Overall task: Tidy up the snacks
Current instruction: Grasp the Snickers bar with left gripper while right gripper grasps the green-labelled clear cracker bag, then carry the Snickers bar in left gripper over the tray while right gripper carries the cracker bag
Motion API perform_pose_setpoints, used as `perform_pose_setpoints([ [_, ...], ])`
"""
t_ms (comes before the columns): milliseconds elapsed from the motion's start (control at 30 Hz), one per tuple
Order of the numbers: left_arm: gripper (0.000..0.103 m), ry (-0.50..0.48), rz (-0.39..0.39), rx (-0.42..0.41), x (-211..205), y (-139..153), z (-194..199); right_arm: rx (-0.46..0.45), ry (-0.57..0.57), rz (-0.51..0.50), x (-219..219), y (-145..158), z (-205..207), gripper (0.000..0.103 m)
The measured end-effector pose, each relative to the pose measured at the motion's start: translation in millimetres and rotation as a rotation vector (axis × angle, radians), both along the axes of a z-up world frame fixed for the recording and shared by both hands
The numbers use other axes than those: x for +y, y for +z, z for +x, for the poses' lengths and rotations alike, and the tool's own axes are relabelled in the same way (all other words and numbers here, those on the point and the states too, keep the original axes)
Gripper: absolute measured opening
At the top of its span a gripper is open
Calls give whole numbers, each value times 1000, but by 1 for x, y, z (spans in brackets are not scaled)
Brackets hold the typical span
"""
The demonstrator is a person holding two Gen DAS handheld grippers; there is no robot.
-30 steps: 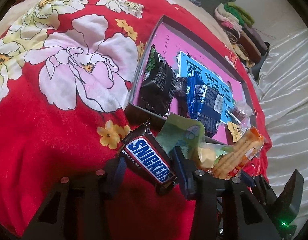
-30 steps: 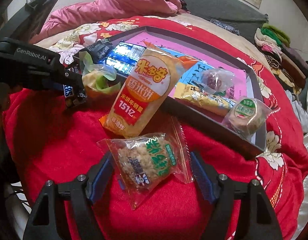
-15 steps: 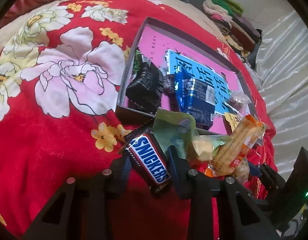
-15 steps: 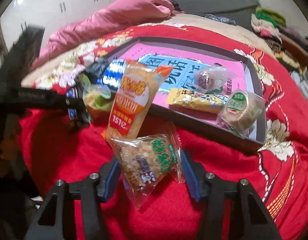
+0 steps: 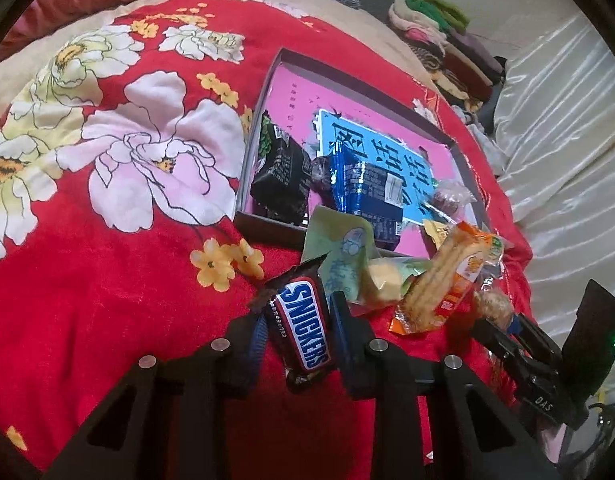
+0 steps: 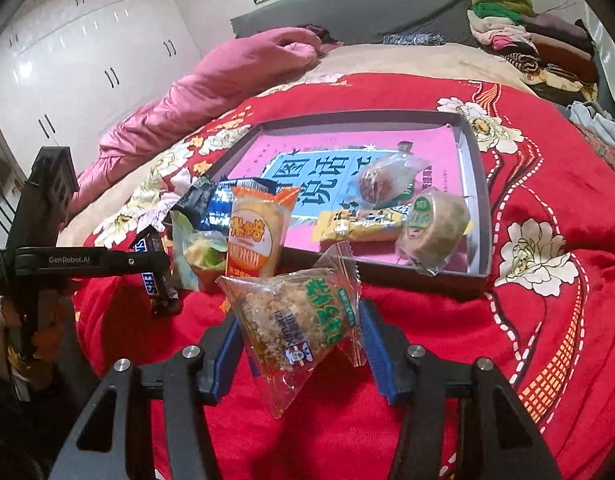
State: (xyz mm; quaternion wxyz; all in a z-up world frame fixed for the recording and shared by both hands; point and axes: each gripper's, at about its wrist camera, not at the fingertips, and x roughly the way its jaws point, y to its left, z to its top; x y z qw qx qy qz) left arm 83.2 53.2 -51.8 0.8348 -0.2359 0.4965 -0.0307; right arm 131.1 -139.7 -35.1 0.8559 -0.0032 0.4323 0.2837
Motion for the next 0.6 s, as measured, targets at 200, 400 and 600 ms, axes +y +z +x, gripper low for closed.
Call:
perform_pose_setpoints([
  [200, 30, -4, -2, -15, 2, 6, -3, -40, -4, 24, -2, 8, -2, 56],
  [400, 30, 1, 11, -73, 4, 20, -6, -88, -6, 50, -4, 16, -5, 56],
  [600, 30, 4, 14, -163, 8, 41, -6, -119, -19, 67, -7, 22, -6, 56],
])
